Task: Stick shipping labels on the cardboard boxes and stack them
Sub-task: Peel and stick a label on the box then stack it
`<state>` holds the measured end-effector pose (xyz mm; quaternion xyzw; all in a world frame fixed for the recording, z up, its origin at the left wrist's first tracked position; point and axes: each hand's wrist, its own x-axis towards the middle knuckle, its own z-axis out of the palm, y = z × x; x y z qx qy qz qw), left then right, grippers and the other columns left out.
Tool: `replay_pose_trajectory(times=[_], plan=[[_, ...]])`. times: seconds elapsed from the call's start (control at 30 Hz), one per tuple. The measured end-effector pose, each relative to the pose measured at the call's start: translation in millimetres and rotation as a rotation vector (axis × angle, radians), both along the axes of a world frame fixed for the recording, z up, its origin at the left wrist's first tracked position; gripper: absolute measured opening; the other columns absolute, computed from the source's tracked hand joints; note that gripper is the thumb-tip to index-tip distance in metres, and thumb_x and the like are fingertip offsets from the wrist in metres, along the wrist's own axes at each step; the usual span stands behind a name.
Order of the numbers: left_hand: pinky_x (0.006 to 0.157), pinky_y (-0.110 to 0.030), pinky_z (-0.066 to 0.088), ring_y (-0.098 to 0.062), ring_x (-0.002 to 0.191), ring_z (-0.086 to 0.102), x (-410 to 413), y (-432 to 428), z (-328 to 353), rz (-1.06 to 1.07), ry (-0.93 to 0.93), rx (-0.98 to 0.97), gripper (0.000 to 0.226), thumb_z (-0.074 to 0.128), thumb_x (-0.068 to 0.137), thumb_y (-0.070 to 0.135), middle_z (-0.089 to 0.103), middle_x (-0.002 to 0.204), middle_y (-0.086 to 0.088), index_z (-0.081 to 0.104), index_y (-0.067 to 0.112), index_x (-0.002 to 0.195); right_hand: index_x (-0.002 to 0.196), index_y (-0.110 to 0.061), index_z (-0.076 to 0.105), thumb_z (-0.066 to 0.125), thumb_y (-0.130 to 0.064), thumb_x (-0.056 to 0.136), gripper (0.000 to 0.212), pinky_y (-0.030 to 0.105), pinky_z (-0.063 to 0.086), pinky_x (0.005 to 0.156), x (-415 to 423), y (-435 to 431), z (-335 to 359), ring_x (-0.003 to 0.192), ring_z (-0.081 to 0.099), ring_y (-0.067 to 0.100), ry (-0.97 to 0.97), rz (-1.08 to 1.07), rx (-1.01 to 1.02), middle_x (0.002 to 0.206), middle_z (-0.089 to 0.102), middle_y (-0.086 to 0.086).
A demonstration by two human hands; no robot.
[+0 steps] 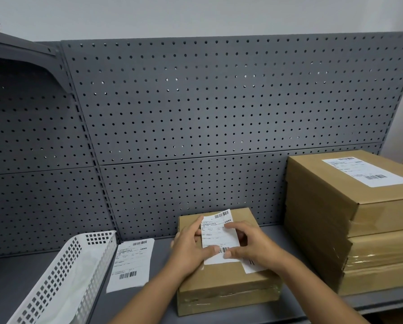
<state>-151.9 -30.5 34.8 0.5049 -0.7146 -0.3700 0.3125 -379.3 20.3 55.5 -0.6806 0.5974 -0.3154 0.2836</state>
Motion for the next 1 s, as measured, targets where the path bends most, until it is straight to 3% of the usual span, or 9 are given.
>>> replay_pose_trajectory(times=[0.27,0.37,0.5,0.63,0.77,0.87,0.93,1.0], plan=[[0.119,-0.043,0.034,-0.012,0.134,0.044,6.7,1.8,9.4,-0.088,-0.149,0.020,0.134,0.084,0.046,0.078,0.048,0.131,0.029,0.015,0.054,0.158,0.144,-0.032,0.051,0.085,-0.048,0.076,0.078,0.009,0.035,0.097,-3.4,-7.3,-2.8,0.116,0.046,0.001,0.131,0.064,0.026,0.128,0.046,-0.018],[0.120,-0.043,0.032,-0.012,0.136,0.041,12.3,5.5,6.5,-0.107,-0.167,-0.001,0.126,0.080,0.054,0.077,0.046,0.135,0.028,0.010,0.057,0.157,0.150,-0.035,0.044,0.079,-0.050,0.082,0.077,0.021,0.032,0.106,-5.3,-8.2,-4.5,0.119,0.039,0.002,0.210,0.102,0.020,0.123,0.041,-0.027],[0.122,-0.044,0.028,-0.014,0.143,0.034,13.5,5.7,2.0,-0.122,-0.201,-0.008,0.118,0.071,0.061,0.080,0.040,0.146,0.026,0.003,0.060,0.156,0.155,-0.036,0.035,0.077,-0.043,0.087,0.080,0.020,0.031,0.111,-14.9,-6.1,-1.2,0.119,0.036,-0.010,0.188,0.171,0.100,0.128,0.038,-0.028],[0.120,-0.040,0.023,-0.013,0.144,0.028,11.2,7.1,4.2,-0.117,-0.274,-0.054,0.116,0.065,0.066,0.082,0.036,0.152,0.025,-0.001,0.056,0.158,0.155,-0.039,0.032,0.080,-0.044,0.084,0.086,0.020,0.030,0.115,-20.6,-4.1,2.9,0.127,0.038,-0.005,0.154,0.210,0.182,0.135,0.038,-0.025],[0.110,-0.028,0.017,-0.012,0.145,0.023,10.6,12.0,5.0,-0.129,-0.296,-0.086,0.109,0.069,0.080,0.070,0.034,0.154,0.022,-0.001,0.050,0.160,0.157,-0.037,0.030,0.076,-0.042,0.088,0.083,0.023,0.030,0.116,-17.6,-4.5,6.1,0.128,0.036,-0.003,0.199,0.223,0.169,0.138,0.036,-0.021],[0.119,-0.034,0.014,-0.014,0.150,0.017,11.7,11.6,6.2,-0.156,-0.323,-0.083,0.098,0.063,0.090,0.064,0.029,0.158,0.019,-0.003,0.048,0.161,0.158,-0.040,0.026,0.071,-0.035,0.094,0.078,0.015,0.031,0.110,-22.1,-2.5,8.7,0.129,0.037,-0.004,0.193,0.256,0.216,0.143,0.036,-0.017],[0.122,-0.038,0.012,-0.016,0.152,0.016,12.1,9.1,7.9,-0.161,-0.332,-0.065,0.092,0.059,0.095,0.059,0.027,0.161,0.018,-0.003,0.046,0.162,0.157,-0.040,0.027,0.069,-0.025,0.097,0.075,0.006,0.036,0.098,-23.6,-0.7,15.2,0.118,0.045,-0.011,0.118,0.253,0.244,0.138,0.041,-0.013],[0.123,-0.041,0.014,-0.019,0.151,0.019,7.9,3.9,8.8,-0.126,-0.329,-0.043,0.087,0.057,0.097,0.057,0.030,0.161,0.016,0.001,0.044,0.163,0.156,-0.038,0.030,0.069,-0.030,0.097,0.071,0.003,0.040,0.086,-18.6,-0.6,21.9,0.117,0.047,-0.007,0.035,0.184,0.258,0.139,0.042,-0.018]])
